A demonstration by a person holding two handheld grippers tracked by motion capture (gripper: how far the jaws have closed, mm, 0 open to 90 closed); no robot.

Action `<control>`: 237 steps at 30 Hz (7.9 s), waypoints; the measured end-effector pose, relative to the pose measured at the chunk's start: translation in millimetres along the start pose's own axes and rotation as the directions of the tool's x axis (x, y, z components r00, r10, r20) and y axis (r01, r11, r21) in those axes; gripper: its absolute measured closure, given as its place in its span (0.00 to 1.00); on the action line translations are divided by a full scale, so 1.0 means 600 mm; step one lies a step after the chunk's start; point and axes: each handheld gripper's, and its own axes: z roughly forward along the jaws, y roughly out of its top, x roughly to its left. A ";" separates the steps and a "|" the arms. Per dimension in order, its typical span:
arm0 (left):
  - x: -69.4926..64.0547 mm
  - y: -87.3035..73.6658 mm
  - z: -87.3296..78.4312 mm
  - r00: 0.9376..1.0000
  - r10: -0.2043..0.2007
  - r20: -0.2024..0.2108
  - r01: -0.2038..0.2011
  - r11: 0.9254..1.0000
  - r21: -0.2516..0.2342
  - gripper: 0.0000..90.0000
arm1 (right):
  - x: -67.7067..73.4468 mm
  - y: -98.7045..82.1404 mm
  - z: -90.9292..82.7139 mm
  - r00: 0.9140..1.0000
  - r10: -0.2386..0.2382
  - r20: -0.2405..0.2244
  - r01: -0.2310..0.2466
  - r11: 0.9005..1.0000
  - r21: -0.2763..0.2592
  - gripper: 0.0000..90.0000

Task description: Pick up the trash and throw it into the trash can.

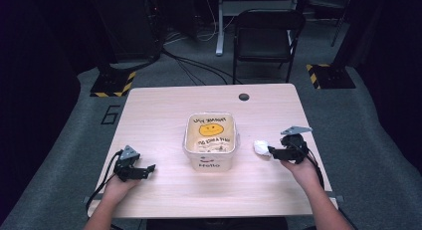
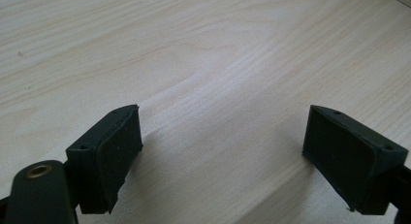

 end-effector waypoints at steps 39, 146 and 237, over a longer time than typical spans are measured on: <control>0.001 0.000 0.001 1.000 0.005 0.000 -0.005 1.000 -0.003 0.15 | 0.016 0.000 0.092 1.000 -0.021 -0.015 0.023 0.996 0.090 0.57; 0.001 0.000 0.001 1.000 0.007 0.002 -0.007 1.000 -0.005 0.15 | 0.196 0.223 -0.005 0.939 -0.226 -0.259 0.202 0.972 -0.117 0.63; 0.002 0.002 0.003 1.000 0.017 0.011 -0.017 1.000 -0.006 0.15 | 0.099 0.154 -0.056 0.981 -0.153 -0.119 0.133 0.978 -0.161 0.45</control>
